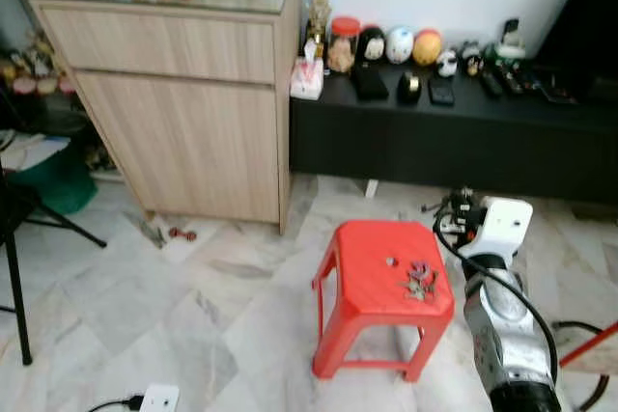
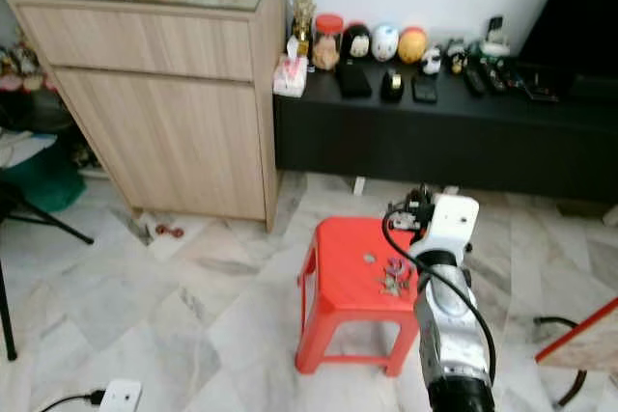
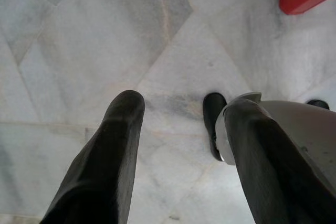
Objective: Hang keys on a hook
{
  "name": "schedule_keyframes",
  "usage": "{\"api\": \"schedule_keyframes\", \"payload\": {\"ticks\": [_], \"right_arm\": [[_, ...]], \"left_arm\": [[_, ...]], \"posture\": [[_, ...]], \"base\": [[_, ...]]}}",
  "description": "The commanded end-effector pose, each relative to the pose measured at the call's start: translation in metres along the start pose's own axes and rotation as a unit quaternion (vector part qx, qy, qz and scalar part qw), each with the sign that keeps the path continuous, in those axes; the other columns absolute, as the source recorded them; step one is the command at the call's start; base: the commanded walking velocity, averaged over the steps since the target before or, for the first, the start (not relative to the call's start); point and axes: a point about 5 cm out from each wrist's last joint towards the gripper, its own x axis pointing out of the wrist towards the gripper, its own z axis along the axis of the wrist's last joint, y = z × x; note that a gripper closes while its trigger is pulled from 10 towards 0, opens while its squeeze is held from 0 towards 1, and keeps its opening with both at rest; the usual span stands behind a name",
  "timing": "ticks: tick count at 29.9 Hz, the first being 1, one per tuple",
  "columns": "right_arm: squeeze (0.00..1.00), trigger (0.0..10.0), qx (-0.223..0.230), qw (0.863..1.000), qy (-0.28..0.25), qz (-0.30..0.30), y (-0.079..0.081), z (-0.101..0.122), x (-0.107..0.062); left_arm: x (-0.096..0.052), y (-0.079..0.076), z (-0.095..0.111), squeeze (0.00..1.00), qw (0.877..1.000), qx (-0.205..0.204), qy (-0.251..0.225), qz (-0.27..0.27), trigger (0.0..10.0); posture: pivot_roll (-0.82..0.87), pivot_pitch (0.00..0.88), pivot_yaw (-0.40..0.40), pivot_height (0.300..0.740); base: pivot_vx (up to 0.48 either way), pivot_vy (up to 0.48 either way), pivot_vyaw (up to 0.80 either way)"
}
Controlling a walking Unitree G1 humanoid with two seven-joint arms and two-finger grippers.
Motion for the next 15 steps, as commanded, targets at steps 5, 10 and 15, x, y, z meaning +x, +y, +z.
{"api": "schedule_keyframes", "payload": {"ticks": [5, 10, 15], "right_arm": [[0.00, 10.0, 0.006, 1.000, 0.007, -0.013, -0.006, -0.002, 0.000], [0.00, 10.0, 0.013, 0.999, 0.019, -0.029, -0.012, -0.007, -0.001], [0.00, 10.0, 0.023, 0.997, 0.036, -0.061, -0.025, -0.015, -0.005]], "left_arm": [[-0.001, -0.002, -0.005, 0.00, 1.000, 0.003, 0.014, -0.001, 10.0], [0.000, -0.004, -0.004, 0.00, 1.000, 0.007, 0.012, -0.002, 10.0], [0.000, -0.005, -0.004, 0.00, 1.000, 0.004, 0.011, -0.002, 10.0]], "posture": [[0.06, 0.000, -0.099, 0.740], [0.06, 0.000, -0.108, 0.740], [0.06, 0.000, -0.114, 0.740]], "base": [[0.000, 0.000, 0.00], [0.000, 0.000, 0.00], [0.000, -0.311, 0.00]]}}
